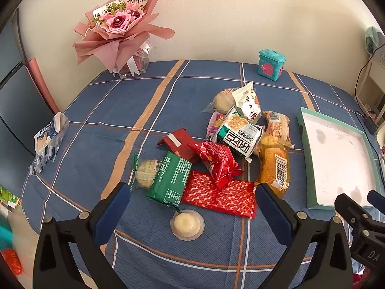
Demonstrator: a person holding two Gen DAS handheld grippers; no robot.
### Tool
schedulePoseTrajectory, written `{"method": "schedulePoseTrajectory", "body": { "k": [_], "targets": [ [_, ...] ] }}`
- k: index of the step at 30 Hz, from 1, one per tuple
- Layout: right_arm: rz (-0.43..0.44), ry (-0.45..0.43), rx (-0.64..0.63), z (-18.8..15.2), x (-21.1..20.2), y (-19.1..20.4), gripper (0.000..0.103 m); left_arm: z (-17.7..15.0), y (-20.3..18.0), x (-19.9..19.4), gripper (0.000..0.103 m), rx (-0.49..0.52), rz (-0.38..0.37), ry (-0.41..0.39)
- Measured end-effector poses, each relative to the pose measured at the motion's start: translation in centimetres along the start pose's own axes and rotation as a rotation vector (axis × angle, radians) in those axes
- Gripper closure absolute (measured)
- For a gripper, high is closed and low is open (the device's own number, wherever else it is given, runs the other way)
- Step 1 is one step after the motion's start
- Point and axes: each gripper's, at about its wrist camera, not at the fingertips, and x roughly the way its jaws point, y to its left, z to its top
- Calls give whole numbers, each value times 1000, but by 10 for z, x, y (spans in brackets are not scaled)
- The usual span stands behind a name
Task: Organize snacks
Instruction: 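Move both tools toward the snack pile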
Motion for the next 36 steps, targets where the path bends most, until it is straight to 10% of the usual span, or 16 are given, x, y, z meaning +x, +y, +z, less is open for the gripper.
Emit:
{"method": "schedulePoseTrajectory", "body": {
  "k": [36],
  "targets": [
    [89,86,-33,-3,29,36,0,-11,53,16,0,-149,-19,-17]
  ]
}}
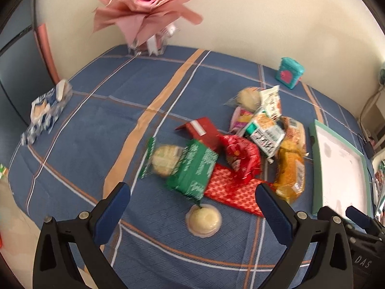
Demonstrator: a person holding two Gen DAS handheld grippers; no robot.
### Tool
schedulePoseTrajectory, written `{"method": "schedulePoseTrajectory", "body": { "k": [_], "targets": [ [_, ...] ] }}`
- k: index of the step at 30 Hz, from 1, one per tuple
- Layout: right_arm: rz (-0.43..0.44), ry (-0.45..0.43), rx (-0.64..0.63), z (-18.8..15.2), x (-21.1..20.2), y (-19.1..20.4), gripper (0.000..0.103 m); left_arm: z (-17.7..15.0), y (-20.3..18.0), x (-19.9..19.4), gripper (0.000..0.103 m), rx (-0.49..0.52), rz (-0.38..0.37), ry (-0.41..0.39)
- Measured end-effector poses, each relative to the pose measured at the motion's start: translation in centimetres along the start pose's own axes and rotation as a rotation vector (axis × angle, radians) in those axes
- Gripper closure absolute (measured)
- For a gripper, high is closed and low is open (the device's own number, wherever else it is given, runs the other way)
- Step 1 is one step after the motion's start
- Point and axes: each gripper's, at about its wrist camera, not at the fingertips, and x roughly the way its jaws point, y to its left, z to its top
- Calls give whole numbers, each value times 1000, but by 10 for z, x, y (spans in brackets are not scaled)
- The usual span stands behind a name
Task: Organize snacks
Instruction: 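Move both tools toward the snack pile, then grasp the yellow barcode bread bag with the right tool while the left tool grasps the pudding cup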
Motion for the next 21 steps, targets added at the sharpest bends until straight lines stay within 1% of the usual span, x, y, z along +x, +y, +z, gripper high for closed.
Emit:
{"method": "schedulePoseTrajectory", "body": {
  "k": [2,4,5,8,9,11,15,16,18,21],
  "targets": [
    [12,3,5,2,4,3,2,-3,6,5,0,-15,-6,19],
    [37,11,24,6,9,4,5,-6,9,14,0,-47,-44,66],
    [43,16,35,8,11,3,8,-8,9,17,1,-52,-56,77],
    [29,39,65,16,22,0,14,-12,6,27,9,-60,-94,131],
    [31,50,73,19,26,-1,15,-14,3,30,12,-61,-107,156],
    [50,74,92,24,35,-2,22,-17,-1,37,14,-51,-124,185],
    [72,90,105,33,47,0,23,-23,-12,49,19,-25,-151,247],
    [73,92,104,35,50,2,24,-25,-15,51,25,-17,-153,258],
    [78,98,104,39,54,4,26,-28,-19,57,31,-7,-160,282],
    [82,108,103,44,63,8,29,-32,-23,63,35,2,-161,307]
  ]
}}
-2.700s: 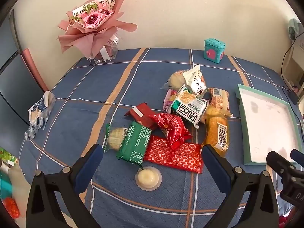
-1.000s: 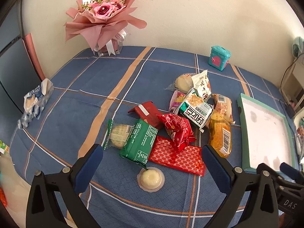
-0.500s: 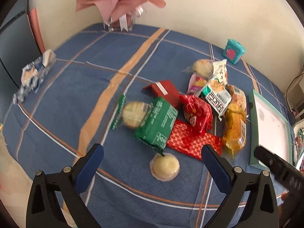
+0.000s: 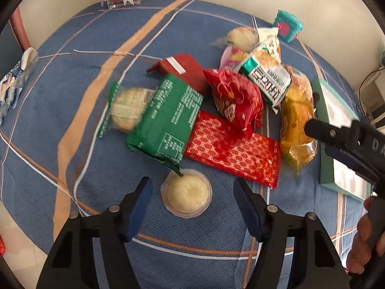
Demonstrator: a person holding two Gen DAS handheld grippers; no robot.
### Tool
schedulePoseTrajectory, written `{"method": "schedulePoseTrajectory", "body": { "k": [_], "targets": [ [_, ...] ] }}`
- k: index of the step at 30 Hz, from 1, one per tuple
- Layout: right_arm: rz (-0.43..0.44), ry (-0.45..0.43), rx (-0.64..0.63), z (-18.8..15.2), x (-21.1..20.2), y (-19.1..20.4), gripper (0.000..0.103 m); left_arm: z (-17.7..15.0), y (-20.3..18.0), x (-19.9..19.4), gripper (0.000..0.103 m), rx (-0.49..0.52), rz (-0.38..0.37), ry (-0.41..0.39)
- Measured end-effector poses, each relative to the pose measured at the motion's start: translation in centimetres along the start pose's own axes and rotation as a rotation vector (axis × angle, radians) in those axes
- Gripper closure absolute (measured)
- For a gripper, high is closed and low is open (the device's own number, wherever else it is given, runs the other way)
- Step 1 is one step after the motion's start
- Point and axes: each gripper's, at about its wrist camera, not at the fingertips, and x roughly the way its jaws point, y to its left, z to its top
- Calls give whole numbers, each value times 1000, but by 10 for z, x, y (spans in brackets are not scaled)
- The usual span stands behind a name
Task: Organize snacks
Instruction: 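Grasp the yellow barcode bread bag with the right tool while the left tool grasps the pudding cup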
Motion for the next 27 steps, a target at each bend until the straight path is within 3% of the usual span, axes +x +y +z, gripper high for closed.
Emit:
{"method": "schedulePoseTrajectory", "body": {
  "k": [4,11,13,17,27],
  "targets": [
    [7,27,-10,6,15,6,35,-4,-2,9,44,2,1,22],
    [-7,72,-9,10,40,10,39,-6,-10,19,49,28,44,35],
    [-10,81,-10,10,45,10,41,-6,-13,20,54,29,61,32],
    [10,76,-6,9,46,9,52,4,-11,19,59,19,67,39],
    [52,90,40,-5,34,-7,58,-2,-3,6,59,22,71,34]
  ]
}}
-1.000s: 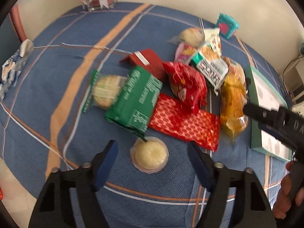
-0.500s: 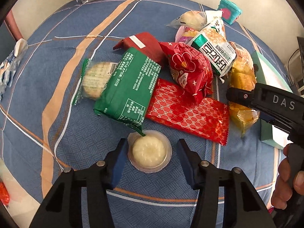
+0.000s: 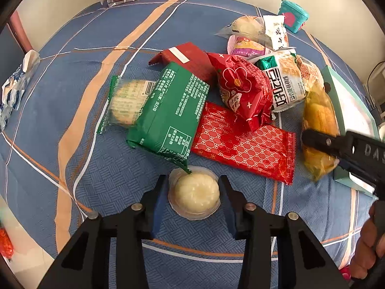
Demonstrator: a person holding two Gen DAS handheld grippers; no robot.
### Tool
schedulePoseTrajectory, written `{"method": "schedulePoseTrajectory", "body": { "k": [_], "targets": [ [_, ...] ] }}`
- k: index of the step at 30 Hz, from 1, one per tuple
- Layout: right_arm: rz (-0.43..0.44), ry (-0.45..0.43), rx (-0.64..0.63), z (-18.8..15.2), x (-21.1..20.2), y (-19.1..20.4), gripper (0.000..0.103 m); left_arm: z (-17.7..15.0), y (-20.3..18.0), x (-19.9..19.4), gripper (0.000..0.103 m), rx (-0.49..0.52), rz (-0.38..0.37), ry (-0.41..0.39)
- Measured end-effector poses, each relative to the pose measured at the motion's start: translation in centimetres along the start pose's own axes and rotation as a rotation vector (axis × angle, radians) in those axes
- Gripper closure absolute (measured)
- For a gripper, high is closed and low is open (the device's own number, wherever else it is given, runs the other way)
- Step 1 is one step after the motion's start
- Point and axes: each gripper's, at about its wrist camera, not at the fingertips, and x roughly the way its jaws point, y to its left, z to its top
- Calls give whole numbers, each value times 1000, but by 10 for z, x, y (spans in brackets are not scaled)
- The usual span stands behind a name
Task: Organize snacks
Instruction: 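Grasp the yellow barcode bread bag with the right tool while the left tool grasps the pudding cup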
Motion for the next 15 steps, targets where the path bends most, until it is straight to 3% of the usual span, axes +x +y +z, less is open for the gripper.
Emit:
{"method": "schedulePoseTrajectory", "body": {
  "k": [15],
  "targets": [
    [-37,44,24,-40,-24,-20,60,-3,-11,-5,60,19,22,-8]
  ]
}}
